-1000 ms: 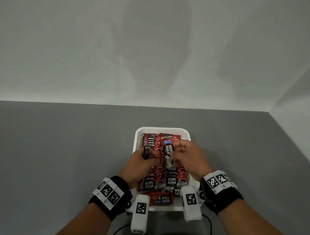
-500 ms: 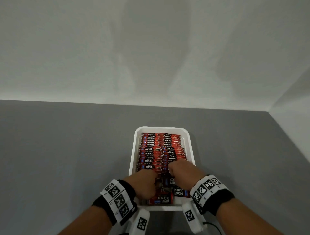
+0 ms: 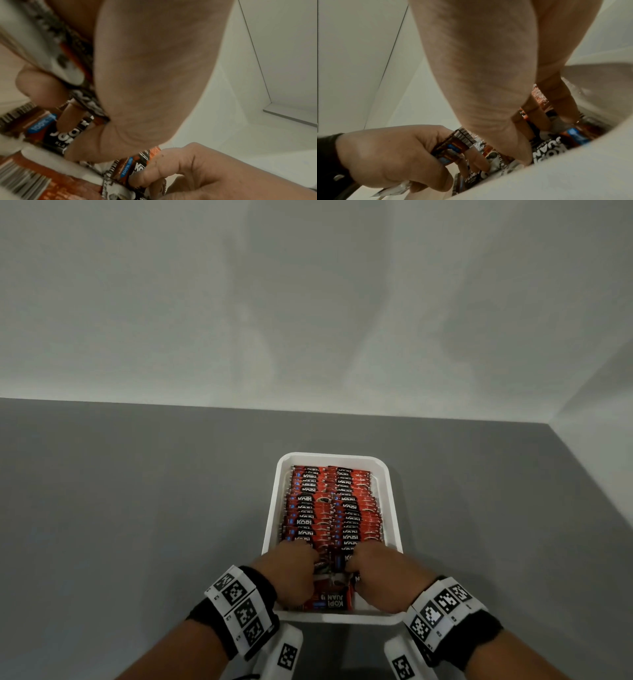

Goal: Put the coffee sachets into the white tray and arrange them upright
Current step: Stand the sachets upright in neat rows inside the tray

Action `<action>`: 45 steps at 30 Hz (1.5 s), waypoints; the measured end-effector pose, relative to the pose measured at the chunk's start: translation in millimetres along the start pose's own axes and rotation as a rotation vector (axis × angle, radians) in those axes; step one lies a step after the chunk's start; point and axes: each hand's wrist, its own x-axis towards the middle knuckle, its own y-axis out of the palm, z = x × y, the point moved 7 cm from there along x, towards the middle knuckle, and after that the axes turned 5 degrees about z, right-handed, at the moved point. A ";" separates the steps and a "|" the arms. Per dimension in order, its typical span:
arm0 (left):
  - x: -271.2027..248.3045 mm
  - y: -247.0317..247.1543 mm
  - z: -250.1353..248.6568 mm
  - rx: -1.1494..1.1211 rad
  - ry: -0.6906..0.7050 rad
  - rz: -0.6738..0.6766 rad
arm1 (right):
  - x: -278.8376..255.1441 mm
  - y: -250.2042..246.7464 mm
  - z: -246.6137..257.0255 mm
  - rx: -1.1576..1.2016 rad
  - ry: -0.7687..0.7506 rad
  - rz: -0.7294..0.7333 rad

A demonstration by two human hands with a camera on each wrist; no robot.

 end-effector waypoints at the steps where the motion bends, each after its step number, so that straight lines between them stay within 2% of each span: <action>1: 0.0 -0.7 -0.9 0.018 0.005 -0.013 | -1.0 0.4 0.8 -0.009 -0.006 -0.008; 4: -1.1 -1.8 0.3 0.037 0.018 -0.046 | -2.2 0.6 3.5 -0.019 -0.024 -0.031; 9: -2.3 -0.6 3.6 -0.025 0.033 -0.067 | -5.6 2.4 3.5 0.014 0.029 0.017; 18: -9.8 -3.2 -1.3 -0.101 0.027 -0.009 | -11.8 1.7 10.4 0.001 0.006 0.052; 25: -14.5 -0.4 -8.3 -0.081 0.020 0.040 | -12.6 2.4 10.4 0.001 -0.007 0.022; 31: -17.5 -4.7 -9.9 -0.158 0.073 0.012 | -11.4 4.6 9.5 0.031 0.008 0.012; 34: -21.5 -17.4 -8.8 -0.385 0.094 -0.051 | -13.7 -4.1 7.1 0.172 -0.008 -0.037; 38: -23.5 -32.4 -0.6 -1.123 0.028 -0.141 | -18.3 -37.8 2.9 0.465 0.006 -0.215; 40: -22.6 -40.6 0.7 -1.417 0.067 -0.212 | -20.1 -55.8 4.8 0.658 0.010 -0.301; 43: -24.5 -58.3 -5.5 -1.603 0.156 -0.353 | -18.5 -71.5 18.7 0.977 -0.043 -0.326; 45: -26.0 -66.5 -8.6 -1.681 0.189 -0.447 | -15.9 -77.3 25.8 1.094 -0.083 -0.357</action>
